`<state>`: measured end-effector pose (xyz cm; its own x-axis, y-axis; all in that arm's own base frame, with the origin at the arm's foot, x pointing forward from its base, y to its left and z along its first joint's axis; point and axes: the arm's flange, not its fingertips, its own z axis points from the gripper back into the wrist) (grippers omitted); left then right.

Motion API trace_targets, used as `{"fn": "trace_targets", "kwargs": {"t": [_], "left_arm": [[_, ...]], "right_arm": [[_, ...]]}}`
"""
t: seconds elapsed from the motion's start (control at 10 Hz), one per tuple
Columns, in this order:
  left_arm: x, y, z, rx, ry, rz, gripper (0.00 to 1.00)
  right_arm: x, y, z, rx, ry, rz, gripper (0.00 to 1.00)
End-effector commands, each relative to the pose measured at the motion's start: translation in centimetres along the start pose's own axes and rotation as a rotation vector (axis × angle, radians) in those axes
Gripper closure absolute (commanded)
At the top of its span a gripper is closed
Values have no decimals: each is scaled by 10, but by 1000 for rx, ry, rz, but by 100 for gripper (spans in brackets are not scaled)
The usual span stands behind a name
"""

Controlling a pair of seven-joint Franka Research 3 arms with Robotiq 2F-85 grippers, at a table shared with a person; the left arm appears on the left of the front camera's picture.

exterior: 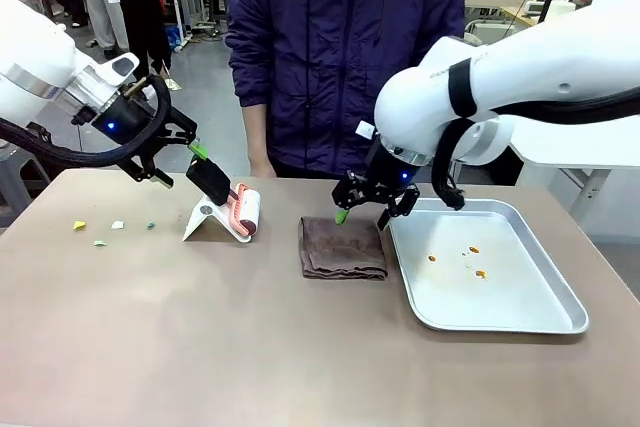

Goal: Clean the surface of the table.
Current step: Hold the Lint Roller with your left hand and the towel with your right hand.

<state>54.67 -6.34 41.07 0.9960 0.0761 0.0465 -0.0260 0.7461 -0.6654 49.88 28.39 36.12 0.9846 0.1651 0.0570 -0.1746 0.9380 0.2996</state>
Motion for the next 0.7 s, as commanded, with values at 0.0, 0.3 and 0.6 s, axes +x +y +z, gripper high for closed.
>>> {"fn": "trace_targets", "kwargs": {"t": [0.0,0.3,0.6], "left_arm": [[14,-9,-3,-51,11,-3,0],[22,-7,-13,-59,31,-35,0],[23,-4,-14,-60,33,-28,0]], "right_arm": [[11,9,-12,-93,38,-32,0],[14,12,-42,-241,3,-68,0],[20,12,-51,-298,-52,-147,0]]}}
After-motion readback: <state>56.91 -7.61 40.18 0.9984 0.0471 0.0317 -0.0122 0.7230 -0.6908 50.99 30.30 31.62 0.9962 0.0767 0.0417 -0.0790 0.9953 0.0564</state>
